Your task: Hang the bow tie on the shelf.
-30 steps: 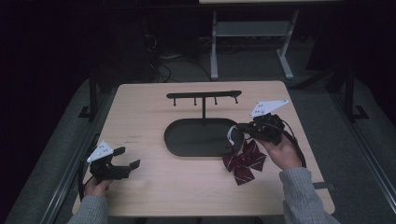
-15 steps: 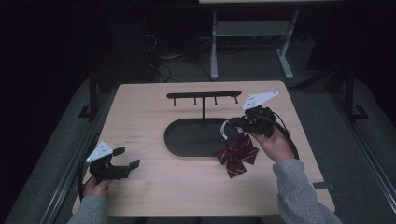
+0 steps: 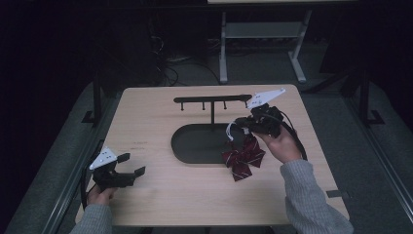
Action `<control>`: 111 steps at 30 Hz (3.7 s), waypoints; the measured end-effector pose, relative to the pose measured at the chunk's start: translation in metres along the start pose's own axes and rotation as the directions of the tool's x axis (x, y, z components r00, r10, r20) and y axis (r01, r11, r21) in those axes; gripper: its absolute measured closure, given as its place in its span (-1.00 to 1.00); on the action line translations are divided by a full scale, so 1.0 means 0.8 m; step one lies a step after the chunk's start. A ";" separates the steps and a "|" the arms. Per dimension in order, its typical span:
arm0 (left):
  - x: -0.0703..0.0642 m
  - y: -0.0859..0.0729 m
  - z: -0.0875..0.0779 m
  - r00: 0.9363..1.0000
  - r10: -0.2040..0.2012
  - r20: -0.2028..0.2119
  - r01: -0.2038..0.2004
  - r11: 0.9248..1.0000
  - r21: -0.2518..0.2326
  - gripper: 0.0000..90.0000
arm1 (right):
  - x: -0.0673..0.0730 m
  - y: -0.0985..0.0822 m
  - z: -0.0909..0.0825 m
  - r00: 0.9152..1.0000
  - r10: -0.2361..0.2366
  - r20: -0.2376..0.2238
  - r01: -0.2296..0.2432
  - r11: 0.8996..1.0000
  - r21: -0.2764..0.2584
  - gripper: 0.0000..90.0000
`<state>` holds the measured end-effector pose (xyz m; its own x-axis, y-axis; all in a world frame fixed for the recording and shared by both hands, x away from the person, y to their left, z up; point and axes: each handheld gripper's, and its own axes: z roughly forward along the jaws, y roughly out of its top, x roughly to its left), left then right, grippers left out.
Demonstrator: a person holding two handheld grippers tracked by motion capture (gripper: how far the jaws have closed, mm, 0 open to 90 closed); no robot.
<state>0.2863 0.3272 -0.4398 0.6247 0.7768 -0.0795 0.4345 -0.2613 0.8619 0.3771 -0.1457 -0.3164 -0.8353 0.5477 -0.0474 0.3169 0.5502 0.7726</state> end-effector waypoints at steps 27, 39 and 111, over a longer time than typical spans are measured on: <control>0.000 0.000 0.000 1.000 0.003 0.004 -0.003 1.000 -0.002 -0.71 | -0.020 0.044 0.013 1.000 0.002 0.018 -0.003 1.000 0.030 0.97; -0.001 0.000 0.000 1.000 -0.002 0.007 0.002 1.000 -0.004 -0.71 | -0.037 0.058 0.023 0.999 0.006 0.048 -0.008 0.999 0.040 0.97; -0.005 0.001 0.001 1.000 0.010 0.016 -0.010 1.000 0.008 -0.71 | -0.041 0.026 0.000 0.996 0.072 -0.060 -0.072 0.997 0.009 0.55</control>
<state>0.2844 0.3237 -0.4392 0.6394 0.7649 -0.0788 0.4332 -0.2737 0.8587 0.4114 -0.1522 -0.2985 -0.8356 0.5474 0.0462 0.3802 0.5154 0.7680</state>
